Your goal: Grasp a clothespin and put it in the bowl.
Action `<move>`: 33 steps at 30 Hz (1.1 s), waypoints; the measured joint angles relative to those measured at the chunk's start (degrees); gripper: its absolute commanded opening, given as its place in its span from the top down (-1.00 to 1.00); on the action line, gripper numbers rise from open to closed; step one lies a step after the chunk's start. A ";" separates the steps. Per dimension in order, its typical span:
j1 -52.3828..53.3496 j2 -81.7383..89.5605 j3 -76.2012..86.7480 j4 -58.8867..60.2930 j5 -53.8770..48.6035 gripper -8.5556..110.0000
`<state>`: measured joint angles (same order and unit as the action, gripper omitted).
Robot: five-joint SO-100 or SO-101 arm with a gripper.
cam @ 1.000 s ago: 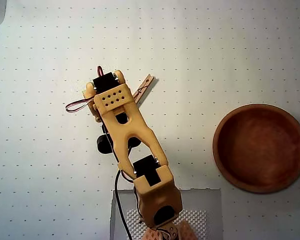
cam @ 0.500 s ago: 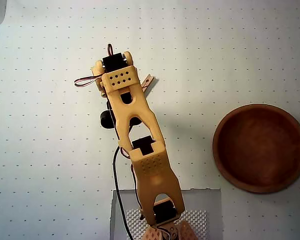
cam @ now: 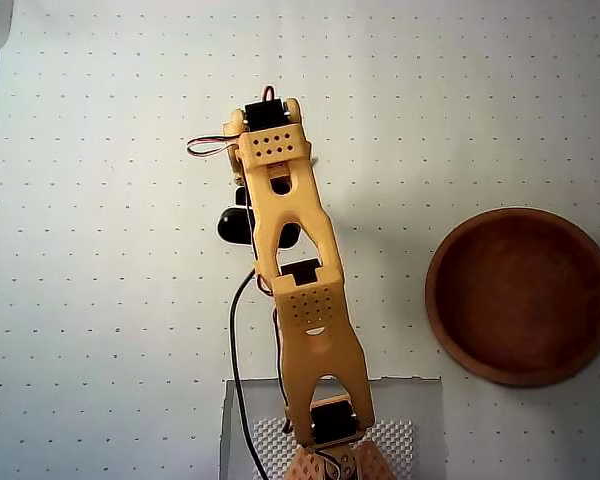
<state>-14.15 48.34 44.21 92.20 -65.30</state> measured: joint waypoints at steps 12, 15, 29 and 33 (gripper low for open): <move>-1.85 0.00 -0.18 0.00 4.92 0.89; -3.34 0.00 -0.18 0.00 6.33 0.89; -7.29 0.00 -0.18 0.00 17.14 0.89; -8.00 0.00 -0.18 0.00 20.30 0.89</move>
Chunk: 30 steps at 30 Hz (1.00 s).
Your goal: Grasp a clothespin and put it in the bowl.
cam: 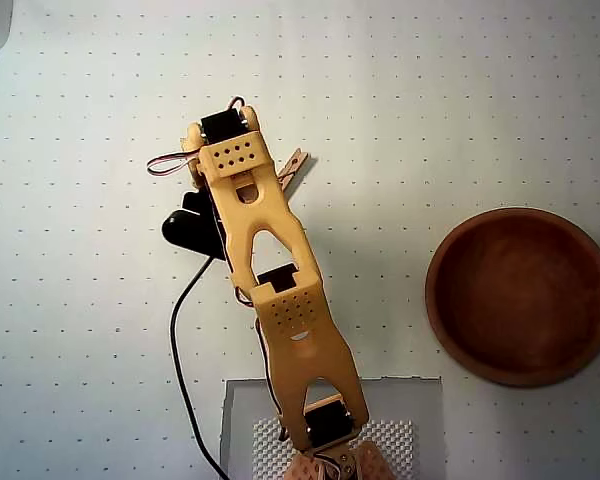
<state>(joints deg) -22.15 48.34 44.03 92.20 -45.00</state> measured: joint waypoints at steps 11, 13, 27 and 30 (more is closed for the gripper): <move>2.46 -6.77 -7.56 0.00 1.85 0.89; 3.34 -7.73 -10.20 0.00 1.85 0.89; 7.65 -8.35 -13.89 0.00 -4.04 0.89; 7.56 -8.35 -13.89 0.00 -4.22 0.82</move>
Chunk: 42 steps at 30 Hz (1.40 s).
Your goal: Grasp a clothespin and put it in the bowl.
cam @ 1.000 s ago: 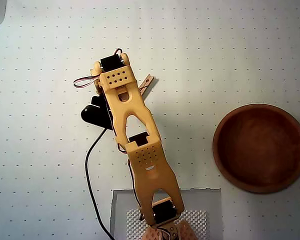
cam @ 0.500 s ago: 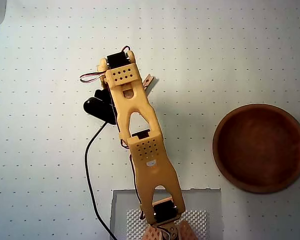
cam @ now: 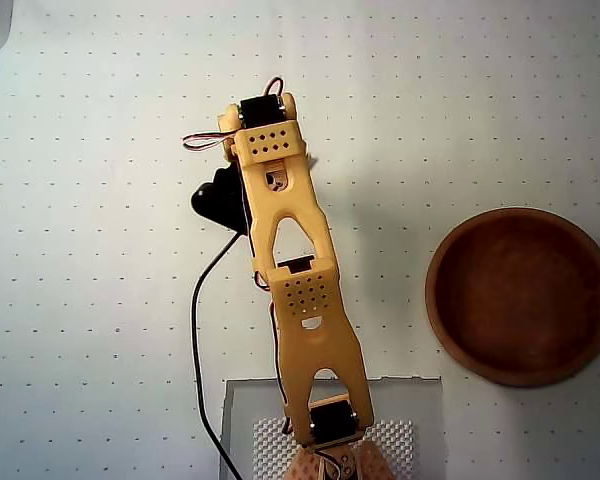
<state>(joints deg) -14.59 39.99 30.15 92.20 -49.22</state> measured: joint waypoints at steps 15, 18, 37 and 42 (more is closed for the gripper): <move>-0.09 0.00 0.00 0.00 -0.09 0.59; -0.09 0.00 0.00 0.00 -0.09 0.59; 6.15 0.00 0.00 0.00 -2.81 0.59; 5.89 0.00 0.00 0.00 -2.81 0.59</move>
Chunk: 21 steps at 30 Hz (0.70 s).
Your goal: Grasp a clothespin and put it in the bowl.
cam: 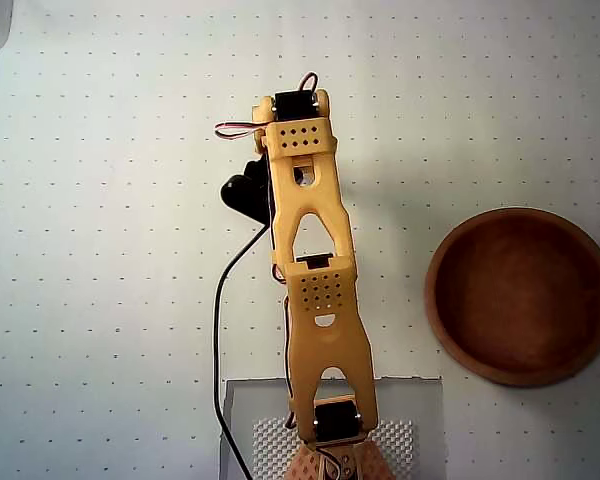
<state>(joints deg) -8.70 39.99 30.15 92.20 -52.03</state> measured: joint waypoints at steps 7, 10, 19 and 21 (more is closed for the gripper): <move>-1.41 -4.83 -0.09 0.00 0.26 0.59; -2.55 -5.71 -0.09 0.00 0.44 0.59; -2.81 -5.71 -0.09 0.00 0.44 0.59; -2.81 -6.24 -0.09 0.00 0.44 0.59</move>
<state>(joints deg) -11.51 33.75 30.06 92.20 -51.59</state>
